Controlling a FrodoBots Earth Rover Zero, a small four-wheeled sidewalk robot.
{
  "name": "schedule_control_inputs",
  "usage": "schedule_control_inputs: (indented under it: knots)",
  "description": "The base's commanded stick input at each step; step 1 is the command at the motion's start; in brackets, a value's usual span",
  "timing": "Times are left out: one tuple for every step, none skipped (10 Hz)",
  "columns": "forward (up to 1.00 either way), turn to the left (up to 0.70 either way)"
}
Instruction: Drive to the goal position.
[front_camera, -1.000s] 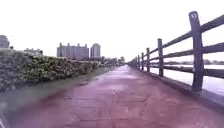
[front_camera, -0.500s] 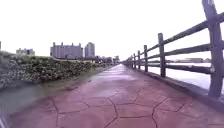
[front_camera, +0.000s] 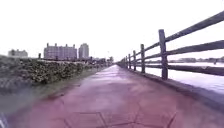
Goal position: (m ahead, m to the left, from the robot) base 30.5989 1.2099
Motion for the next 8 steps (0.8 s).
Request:
schedule_control_inputs:
  knots:
    - [1.0, -0.01]
    - [1.0, -0.01]
    - [1.0, -0.01]
    - [1.0, -0.01]
    - [1.0, -0.01]
    - [1.0, -0.01]
    - [1.0, -0.01]
    - [1.0, -0.01]
